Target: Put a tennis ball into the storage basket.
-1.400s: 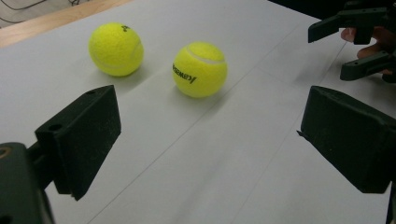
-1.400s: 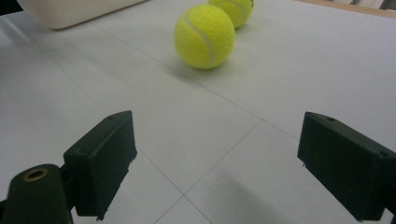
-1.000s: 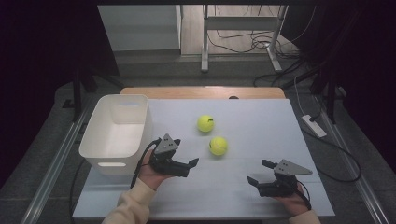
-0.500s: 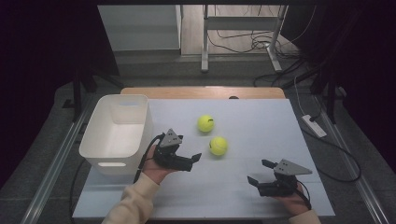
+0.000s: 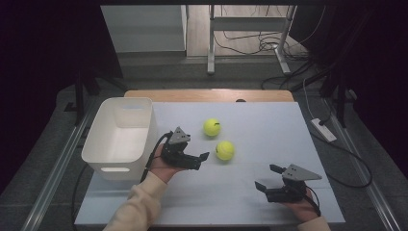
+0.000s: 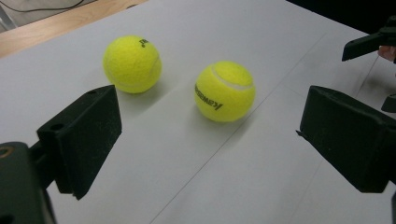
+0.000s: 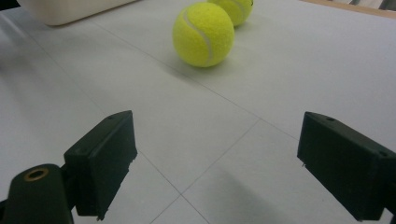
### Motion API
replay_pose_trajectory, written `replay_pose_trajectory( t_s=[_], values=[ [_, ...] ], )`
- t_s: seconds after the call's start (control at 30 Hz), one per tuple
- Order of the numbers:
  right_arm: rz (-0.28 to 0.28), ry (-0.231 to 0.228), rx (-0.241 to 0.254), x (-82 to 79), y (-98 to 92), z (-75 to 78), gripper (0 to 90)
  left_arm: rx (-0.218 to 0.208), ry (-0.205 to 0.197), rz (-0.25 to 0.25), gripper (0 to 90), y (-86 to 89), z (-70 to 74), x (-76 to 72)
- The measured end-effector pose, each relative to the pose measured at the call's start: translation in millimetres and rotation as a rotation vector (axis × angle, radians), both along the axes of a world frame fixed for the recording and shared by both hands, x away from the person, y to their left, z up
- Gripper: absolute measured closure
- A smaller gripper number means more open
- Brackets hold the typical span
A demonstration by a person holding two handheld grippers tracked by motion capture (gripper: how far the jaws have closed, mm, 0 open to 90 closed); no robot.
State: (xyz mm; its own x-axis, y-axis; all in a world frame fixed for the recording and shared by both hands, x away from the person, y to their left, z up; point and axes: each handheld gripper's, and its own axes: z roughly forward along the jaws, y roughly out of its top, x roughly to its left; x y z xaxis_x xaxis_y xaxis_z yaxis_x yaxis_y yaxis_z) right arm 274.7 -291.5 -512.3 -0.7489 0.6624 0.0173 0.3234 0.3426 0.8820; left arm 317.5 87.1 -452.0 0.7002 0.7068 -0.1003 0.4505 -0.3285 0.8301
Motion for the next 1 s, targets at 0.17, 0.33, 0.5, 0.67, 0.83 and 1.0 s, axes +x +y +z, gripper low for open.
replay_pose_trajectory(
  t_s=[0.17, 0.33, 0.5, 0.67, 0.83, 1.0],
  values=[
    [0.0, 0.001, -0.001, 0.1, -0.1, 0.0, 11.8, 0.008, 0.0, 0.0, 6.6, -1.5, 1.6, 3.9],
    [0.001, -0.001, -0.004, 0.0, 0.0, 0.0, 11.9, 0.014, -0.001, 0.006, 6.6, -2.4, 4.6, 9.6],
    [0.002, 0.003, -0.006, -0.2, 0.1, -0.1, 12.1, 0.017, 0.001, 0.013, 6.7, -2.9, 7.3, 15.4],
    [0.003, 0.002, -0.006, 0.2, 0.0, -0.2, 12.1, 0.022, 0.003, 0.017, 6.6, -4.3, 9.0, 20.7],
    [0.001, 0.001, -0.007, 0.3, 0.0, -0.5, 12.1, 0.034, 0.007, 0.02, 6.6, -5.6, 10.0, 26.1],
    [0.001, 0.001, -0.007, 0.5, -0.1, -0.6, 12.1, 0.04, 0.006, 0.023, 6.4, -7.6, 11.6, 30.7]
  ],
)
